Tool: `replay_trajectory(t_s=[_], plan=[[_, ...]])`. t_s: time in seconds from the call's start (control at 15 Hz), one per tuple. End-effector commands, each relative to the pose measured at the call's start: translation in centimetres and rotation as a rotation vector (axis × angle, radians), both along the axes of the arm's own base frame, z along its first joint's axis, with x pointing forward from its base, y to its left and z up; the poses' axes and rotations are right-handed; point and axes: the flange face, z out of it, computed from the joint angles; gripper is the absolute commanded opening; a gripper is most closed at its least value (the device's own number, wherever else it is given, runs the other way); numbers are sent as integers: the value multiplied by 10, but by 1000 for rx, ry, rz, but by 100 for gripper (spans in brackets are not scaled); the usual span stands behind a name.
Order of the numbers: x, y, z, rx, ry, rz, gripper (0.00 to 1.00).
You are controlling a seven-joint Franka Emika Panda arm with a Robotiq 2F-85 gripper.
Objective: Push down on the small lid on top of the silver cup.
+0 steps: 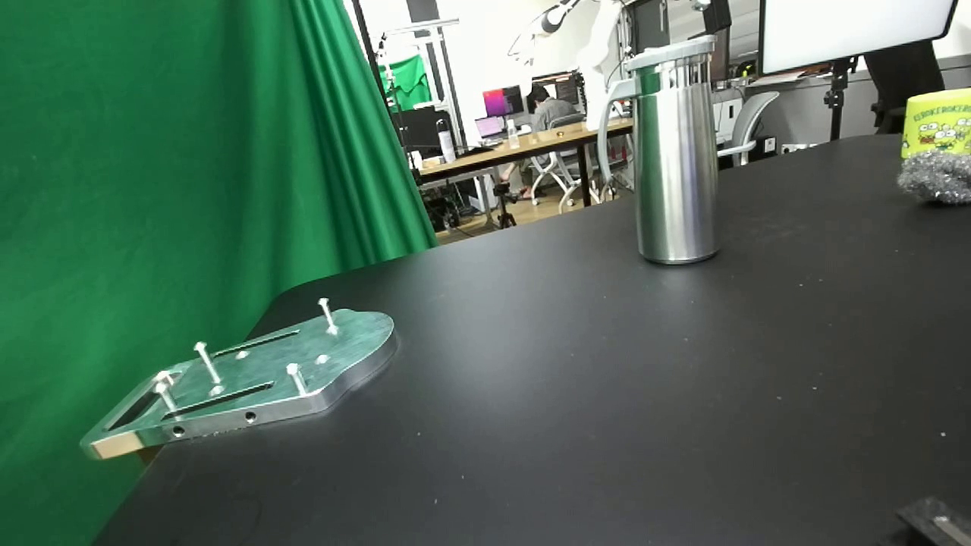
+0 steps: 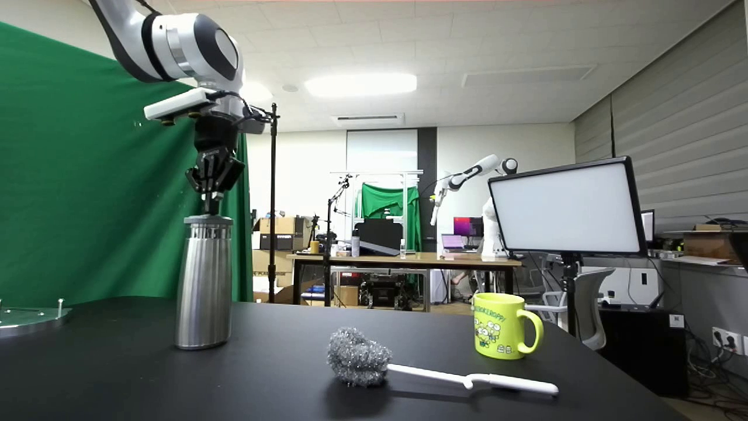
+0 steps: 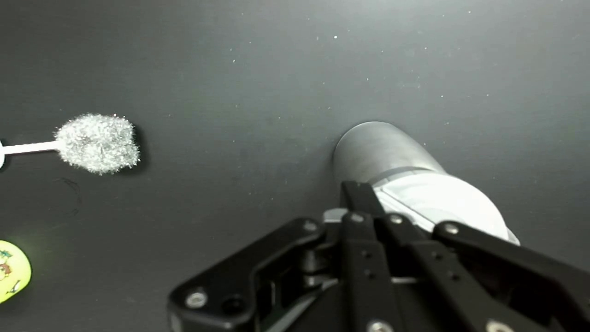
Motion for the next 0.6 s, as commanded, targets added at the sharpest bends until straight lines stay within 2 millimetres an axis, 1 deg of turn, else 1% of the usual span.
replay_trajectory(t_s=[0.0,0.27,0.53], plan=[[3,-2,2,-3,-19,-39,0],[4,1,32,17,-72,-38,0],[0,1,64,26,-128,-39,0]])
